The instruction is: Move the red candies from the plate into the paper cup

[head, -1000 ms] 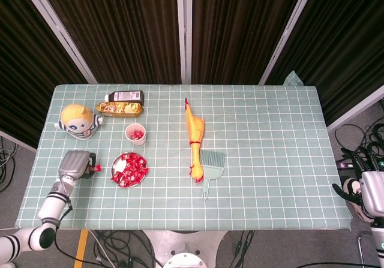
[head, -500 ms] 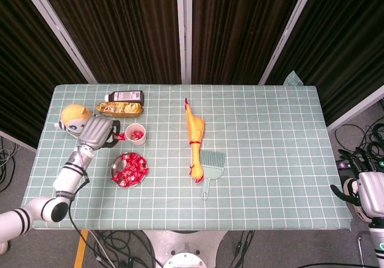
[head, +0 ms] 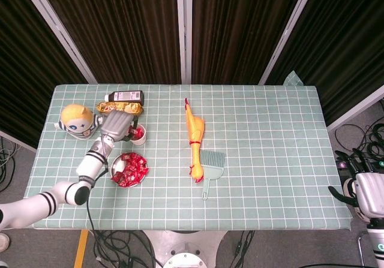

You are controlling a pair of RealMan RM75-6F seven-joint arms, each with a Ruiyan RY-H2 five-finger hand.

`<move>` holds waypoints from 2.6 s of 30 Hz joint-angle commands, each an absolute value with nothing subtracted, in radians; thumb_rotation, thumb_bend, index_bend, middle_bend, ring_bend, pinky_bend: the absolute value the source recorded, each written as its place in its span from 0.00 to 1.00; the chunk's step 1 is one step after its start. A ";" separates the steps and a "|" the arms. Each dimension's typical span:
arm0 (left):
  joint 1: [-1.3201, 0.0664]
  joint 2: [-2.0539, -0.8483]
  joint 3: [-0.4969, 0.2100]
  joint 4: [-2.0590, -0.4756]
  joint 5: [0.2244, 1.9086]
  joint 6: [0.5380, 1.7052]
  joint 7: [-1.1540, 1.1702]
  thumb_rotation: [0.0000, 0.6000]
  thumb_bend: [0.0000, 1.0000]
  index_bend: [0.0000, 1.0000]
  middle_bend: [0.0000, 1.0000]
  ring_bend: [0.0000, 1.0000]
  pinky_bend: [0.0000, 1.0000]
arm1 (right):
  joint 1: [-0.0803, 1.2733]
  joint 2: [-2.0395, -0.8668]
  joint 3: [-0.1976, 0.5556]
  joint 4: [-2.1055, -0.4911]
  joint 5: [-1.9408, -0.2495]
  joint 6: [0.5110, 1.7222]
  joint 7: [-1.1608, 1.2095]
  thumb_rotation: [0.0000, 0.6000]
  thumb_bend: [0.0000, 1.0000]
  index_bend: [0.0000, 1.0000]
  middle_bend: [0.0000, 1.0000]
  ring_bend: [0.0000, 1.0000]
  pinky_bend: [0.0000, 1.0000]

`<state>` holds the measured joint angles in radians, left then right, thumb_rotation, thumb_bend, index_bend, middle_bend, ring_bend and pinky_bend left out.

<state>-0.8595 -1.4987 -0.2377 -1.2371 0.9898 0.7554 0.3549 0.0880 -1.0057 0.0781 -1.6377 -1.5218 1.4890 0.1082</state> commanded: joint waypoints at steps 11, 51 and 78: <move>-0.830 -1.432 -0.194 -1.351 0.938 0.844 0.410 1.00 0.35 0.32 0.86 0.80 1.00 | 0.098 -1.008 0.070 -1.634 -1.537 1.471 0.107 1.00 0.09 0.17 0.28 0.10 0.34; -0.657 -1.505 0.020 -1.267 1.439 0.962 0.178 1.00 0.26 0.42 0.77 0.65 0.90 | 0.119 -1.005 0.054 -1.685 -1.562 1.456 0.039 1.00 0.10 0.17 0.27 0.05 0.18; -0.674 -1.605 0.022 -1.102 1.489 0.936 0.097 1.00 0.28 0.56 0.80 0.67 0.92 | 0.119 -1.002 0.056 -1.686 -1.542 1.446 0.047 1.00 0.10 0.17 0.27 0.06 0.22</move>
